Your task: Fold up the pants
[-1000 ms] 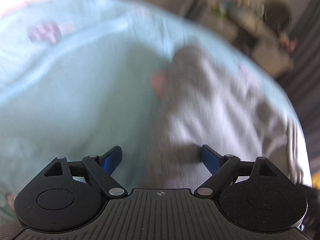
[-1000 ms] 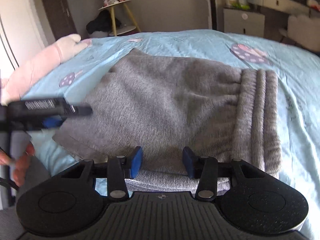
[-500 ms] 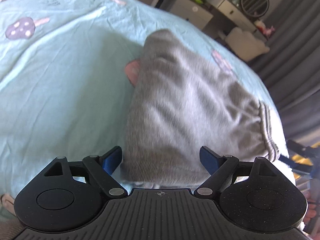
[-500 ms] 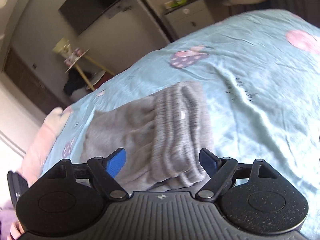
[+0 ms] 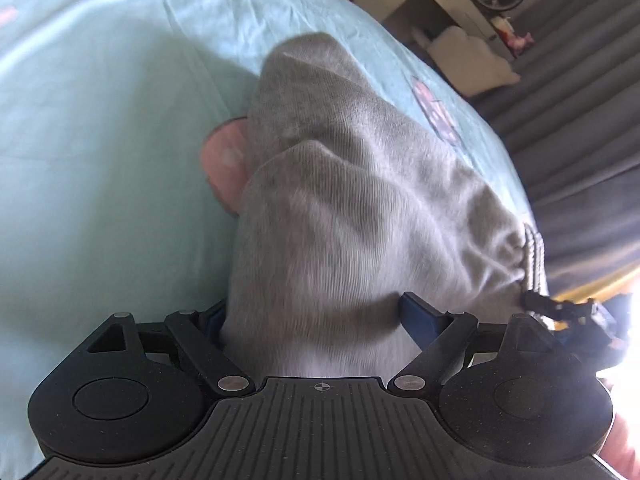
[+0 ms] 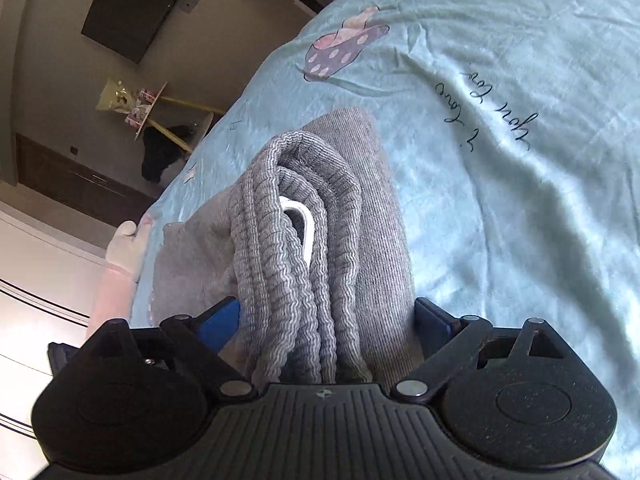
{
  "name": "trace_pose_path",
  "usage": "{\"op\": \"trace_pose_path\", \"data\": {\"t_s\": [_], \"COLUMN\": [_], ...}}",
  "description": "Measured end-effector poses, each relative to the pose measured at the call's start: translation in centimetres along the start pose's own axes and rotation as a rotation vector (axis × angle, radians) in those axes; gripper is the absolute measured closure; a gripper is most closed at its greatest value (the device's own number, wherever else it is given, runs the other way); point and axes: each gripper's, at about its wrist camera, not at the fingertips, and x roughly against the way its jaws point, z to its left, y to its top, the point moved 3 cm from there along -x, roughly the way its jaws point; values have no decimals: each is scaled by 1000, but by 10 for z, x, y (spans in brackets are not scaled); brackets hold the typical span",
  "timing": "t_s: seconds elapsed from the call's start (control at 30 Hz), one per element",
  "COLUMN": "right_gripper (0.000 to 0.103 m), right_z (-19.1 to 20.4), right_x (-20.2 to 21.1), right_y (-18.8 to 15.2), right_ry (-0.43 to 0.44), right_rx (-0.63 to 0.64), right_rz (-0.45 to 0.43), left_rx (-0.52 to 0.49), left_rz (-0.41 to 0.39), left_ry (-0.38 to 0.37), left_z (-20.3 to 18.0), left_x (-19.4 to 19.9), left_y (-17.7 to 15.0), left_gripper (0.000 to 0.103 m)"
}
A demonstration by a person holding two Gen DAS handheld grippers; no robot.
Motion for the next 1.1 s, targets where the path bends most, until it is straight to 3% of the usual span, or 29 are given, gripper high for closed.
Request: {"op": "trace_pose_path", "data": {"t_s": [0.1,0.2,0.27,0.33,0.43,0.53,0.67,0.77,0.83,0.87,0.93,1.1], "right_gripper": [10,12,30,36,42,45,46,42,29,25,22,20], "right_z": [-1,5,11,17,30,40,67,82,83,81,80,89], "right_x": [-11,-22,-28,-32,-26,-16,-1,9,17,22,32,36], "right_y": [7,14,17,17,15,20,38,58,69,72,67,31], "right_ry": [41,28,8,-6,-3,57,106,72,-26,-118,-240,-310], "right_rx": [-10,19,43,56,107,104,148,170,174,181,234,362], "right_rz": [13,24,21,13,-6,-34,-88,-143,-202,-237,-300,-311], "left_rx": [20,40,55,50,31,34,-14,-19,18,29,-7,-99], "left_rz": [21,27,20,11,-13,-53,-99,-161,-241,-274,-300,-235], "left_ry": [-58,-79,-58,-27,-9,-37,-69,-34,39,104,195,258], "left_z": [4,7,8,4,-7,-19,-48,-63,-55,-52,-49,-47], "left_x": [-12,-23,-28,-28,-22,-10,1,9,18,22,28,19], "left_y": [13,23,28,29,27,32,49,63,69,69,62,13], "left_gripper": [13,17,26,43,58,63,63,57,32,28,25,22]}}
